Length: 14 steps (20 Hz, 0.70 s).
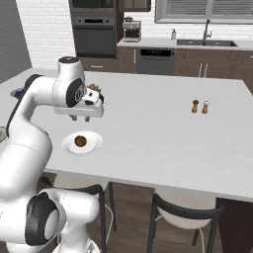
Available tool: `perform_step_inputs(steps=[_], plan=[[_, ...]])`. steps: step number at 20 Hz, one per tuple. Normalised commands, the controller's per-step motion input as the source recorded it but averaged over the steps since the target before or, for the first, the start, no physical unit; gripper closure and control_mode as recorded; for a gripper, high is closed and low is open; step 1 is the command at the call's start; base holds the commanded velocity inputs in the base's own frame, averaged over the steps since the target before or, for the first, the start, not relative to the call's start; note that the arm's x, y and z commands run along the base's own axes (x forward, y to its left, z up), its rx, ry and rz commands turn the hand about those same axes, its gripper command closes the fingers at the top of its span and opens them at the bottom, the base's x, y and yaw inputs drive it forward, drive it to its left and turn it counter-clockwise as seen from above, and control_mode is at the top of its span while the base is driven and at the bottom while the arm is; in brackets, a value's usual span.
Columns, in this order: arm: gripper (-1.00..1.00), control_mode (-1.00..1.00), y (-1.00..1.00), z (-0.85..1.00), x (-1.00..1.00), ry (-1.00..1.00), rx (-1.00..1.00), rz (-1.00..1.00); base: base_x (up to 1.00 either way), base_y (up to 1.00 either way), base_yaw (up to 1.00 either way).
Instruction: Pick the chicken drumstick and mushroom from their plates and place them in the bowl. Then put the bowl in the fridge.
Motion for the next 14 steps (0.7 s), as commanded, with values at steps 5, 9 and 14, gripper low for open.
perform_step_inputs(steps=[5, 9, 14], plan=[[-1.0, -1.0, 0.22, -0.03, -0.63, -0.18, 0.0, 0.02, 0.0, 0.0, 0.0], [-1.0, -1.0, 0.73, -0.31, -0.88, -0.19, -0.01, 0.08, 0.0, 0.0, 0.0], [-1.0, -1.0, 0.66, -0.62, 0.3, 0.01, 0.0, 0.03, 0.0, 0.0, 0.0]])
